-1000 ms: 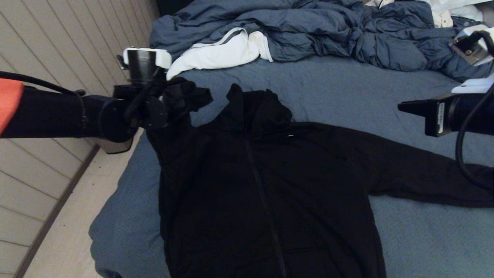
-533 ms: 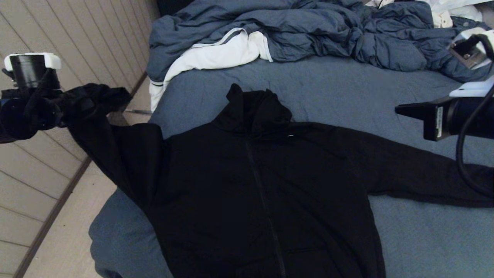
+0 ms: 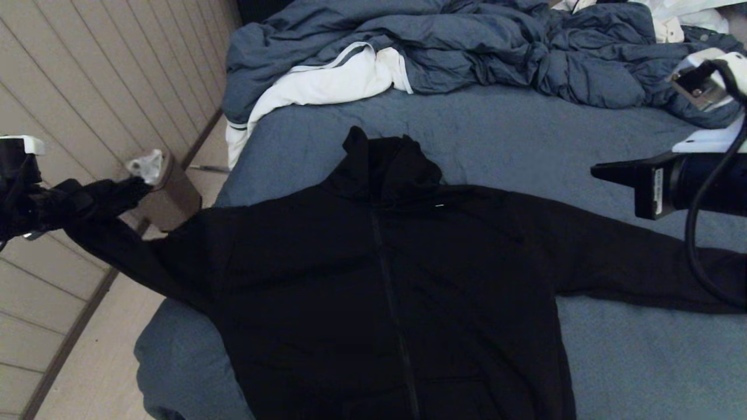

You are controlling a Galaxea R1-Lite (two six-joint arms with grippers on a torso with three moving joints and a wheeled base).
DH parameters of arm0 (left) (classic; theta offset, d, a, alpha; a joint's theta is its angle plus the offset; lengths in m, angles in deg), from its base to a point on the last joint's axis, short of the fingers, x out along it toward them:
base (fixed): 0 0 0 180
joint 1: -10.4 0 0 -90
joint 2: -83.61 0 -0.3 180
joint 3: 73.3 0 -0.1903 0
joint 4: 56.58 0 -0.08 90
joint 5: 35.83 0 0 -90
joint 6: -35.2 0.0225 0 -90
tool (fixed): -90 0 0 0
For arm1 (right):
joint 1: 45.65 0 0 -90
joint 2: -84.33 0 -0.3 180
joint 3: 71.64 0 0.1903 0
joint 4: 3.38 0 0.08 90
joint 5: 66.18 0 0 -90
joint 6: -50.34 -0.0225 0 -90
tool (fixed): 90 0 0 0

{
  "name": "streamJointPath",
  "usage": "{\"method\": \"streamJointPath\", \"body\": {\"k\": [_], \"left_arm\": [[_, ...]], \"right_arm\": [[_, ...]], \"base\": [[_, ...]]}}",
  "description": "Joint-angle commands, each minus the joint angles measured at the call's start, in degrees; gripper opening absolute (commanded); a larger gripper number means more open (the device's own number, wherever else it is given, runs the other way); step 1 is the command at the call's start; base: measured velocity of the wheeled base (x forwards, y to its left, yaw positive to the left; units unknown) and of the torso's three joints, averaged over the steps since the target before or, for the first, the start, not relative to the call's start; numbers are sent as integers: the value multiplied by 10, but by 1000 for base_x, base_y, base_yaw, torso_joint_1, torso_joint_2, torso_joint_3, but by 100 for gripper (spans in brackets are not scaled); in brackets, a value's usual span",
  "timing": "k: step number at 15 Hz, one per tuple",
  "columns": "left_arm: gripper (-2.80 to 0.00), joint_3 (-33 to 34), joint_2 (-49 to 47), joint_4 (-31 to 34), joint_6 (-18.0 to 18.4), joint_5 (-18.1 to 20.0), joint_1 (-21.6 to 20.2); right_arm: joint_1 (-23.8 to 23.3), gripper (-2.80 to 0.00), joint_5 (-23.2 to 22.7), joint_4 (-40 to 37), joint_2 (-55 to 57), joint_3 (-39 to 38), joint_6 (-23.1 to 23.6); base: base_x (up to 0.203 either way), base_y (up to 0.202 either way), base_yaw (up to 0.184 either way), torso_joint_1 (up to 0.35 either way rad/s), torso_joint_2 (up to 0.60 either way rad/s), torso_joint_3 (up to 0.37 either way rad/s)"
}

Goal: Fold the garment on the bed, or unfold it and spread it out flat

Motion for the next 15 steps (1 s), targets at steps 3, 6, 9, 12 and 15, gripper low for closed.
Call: {"method": "streamJointPath", "body": {"k": [3,6,9,12,15], "left_arm": [[0,11,3,1,-3,0,-3],[0,16,24,1,-11,1,-3],[0,49,88,5,-12,8,4],[-280,84,189,34,-12,21,46],[-280,93,317,160,-12,93,100]], "right_arm": [[1,-280,0,0,1,0,1],[1,-280,0,0,0,0,1],[1,-280,-2,-1,1,1,0],[1,0,-1,-1,5,7,-7],[1,-280,-5,-32,0,20,-19]], "base": [[0,0,0,0,0,0],[0,0,0,0,0,0],[0,0,0,0,0,0],[0,0,0,0,0,0],[0,0,0,0,0,0]]}}
